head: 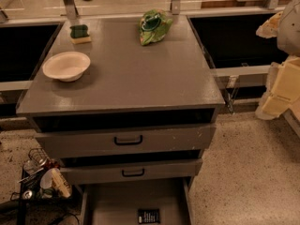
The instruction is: Pick rxbar blueberry from bottom drawer and place on counter
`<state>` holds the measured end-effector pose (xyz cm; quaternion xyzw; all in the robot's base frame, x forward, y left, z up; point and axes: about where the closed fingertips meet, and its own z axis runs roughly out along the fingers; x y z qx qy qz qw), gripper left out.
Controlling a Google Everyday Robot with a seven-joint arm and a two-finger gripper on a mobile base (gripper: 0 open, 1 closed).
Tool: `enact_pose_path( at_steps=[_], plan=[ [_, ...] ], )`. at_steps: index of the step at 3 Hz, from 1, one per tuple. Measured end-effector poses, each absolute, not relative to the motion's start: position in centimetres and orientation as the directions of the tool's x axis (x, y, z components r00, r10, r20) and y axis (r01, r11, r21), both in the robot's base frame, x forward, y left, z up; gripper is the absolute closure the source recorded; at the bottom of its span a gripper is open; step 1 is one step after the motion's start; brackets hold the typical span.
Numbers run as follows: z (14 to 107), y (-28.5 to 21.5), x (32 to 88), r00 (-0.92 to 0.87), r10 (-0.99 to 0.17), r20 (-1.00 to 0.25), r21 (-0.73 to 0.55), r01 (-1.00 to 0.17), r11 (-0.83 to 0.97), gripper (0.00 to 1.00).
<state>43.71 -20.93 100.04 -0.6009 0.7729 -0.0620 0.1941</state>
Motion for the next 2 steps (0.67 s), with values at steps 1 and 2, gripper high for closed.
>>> enact_pose_path(
  at_steps=[1,2],
  plan=[
    [100.04,-20.93,43.71,-0.202,-0.953,-0.226,-0.329,-0.905,0.27,0.0],
    [100.05,-20.93,43.71,-0.202,-0.953,-0.226,-0.329,-0.905,0.27,0.17]
  ],
)
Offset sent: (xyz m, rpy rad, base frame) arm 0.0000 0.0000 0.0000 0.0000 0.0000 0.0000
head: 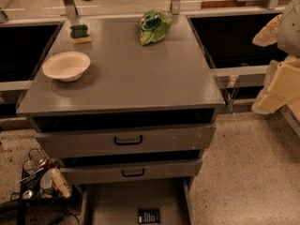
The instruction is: Pick rxbar blueberry from bottom drawer and place on counter
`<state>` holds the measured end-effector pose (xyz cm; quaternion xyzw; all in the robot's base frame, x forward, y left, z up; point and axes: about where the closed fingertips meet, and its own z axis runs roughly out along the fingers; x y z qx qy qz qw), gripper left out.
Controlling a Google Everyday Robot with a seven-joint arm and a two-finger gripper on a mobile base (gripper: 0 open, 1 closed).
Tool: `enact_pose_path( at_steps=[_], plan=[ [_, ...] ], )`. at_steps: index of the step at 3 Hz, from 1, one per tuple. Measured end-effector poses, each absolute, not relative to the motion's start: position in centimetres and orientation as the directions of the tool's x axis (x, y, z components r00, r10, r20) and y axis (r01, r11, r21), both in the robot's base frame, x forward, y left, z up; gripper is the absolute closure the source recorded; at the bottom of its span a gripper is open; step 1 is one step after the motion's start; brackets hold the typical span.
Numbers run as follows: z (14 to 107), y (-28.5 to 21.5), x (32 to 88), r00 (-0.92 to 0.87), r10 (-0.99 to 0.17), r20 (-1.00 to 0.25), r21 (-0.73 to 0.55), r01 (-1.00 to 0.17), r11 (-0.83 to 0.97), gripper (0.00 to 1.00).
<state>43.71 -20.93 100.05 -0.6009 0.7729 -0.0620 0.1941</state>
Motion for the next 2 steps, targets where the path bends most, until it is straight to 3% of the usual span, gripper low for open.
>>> enact_pose_path(
  at_steps=[2],
  plan=[
    [100.05,-20.93,43.71,-0.202,-0.953,-0.226,-0.329,-0.905,0.27,0.63]
  ],
)
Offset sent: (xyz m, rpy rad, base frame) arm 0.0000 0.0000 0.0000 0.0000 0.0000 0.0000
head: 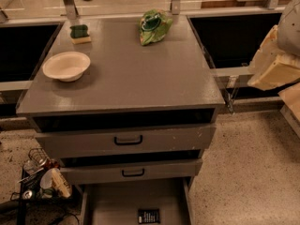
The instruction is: Pick rxbar blueberry from bottom drawer and place on counter
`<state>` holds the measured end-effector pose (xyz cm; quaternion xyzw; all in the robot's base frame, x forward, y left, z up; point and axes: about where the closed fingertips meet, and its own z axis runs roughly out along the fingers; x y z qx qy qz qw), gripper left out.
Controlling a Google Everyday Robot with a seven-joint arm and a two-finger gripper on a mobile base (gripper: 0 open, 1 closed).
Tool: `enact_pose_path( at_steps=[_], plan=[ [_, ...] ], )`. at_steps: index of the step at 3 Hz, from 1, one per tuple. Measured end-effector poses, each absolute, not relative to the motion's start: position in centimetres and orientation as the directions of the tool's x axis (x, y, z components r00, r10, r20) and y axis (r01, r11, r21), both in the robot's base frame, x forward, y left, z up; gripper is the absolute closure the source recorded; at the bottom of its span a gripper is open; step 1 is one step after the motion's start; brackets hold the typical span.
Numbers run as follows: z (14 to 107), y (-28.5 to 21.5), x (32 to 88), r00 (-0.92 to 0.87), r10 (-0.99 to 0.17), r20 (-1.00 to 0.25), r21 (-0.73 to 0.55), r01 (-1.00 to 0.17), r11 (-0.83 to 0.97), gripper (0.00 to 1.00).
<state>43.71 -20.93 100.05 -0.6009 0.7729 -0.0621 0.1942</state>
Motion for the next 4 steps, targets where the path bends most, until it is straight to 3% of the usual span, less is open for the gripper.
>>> enact_pose_path(
  at_steps=[1,2,4],
  plan=[
    [100.1,-20.7,43.8,-0.22,-0.943,-0.249,-0.338,-0.893,0.297,0.87],
    [98.3,-20.7,43.4,-0.265,-0.923,-0.279,-0.333,-0.875,0.352,1.0],
    [91.6,-22.4,43.6,-0.332,-0.904,-0.271,-0.275,-0.873,0.403,1.0]
  ],
)
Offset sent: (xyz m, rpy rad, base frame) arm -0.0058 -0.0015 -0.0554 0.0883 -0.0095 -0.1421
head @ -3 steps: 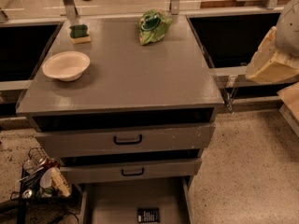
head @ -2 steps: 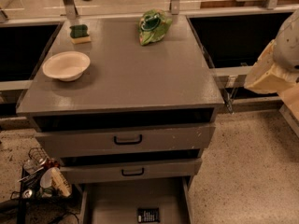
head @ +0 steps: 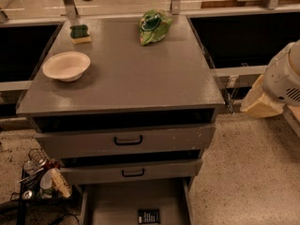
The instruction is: Pick rxbar blueberry from bottom drawer and place on counter
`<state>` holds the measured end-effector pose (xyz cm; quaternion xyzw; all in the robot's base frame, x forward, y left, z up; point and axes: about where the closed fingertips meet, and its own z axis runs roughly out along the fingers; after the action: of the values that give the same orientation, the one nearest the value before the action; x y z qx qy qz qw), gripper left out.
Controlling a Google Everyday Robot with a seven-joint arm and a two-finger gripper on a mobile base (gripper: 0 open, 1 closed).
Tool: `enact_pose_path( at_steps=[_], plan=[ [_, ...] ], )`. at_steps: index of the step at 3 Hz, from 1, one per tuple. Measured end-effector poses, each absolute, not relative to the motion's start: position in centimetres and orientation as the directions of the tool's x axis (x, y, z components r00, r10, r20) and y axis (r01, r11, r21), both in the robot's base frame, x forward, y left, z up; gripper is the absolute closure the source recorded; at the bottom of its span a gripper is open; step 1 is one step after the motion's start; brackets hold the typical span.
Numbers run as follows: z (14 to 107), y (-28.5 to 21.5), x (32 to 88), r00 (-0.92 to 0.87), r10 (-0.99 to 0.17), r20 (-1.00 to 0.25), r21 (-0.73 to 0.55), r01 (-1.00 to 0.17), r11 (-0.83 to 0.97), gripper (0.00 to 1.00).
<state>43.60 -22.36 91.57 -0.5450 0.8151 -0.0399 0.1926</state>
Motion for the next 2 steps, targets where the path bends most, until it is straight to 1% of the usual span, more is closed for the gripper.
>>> enact_pose_path(
  at_steps=[1,2],
  plan=[
    [88.1,-23.0,43.1,-0.338,-0.908,-0.248,-0.221,-0.893,0.393,1.0],
    [84.4,-23.4,42.1,-0.332,-0.915,-0.229,-0.135,-0.92,0.368,1.0]
  ],
)
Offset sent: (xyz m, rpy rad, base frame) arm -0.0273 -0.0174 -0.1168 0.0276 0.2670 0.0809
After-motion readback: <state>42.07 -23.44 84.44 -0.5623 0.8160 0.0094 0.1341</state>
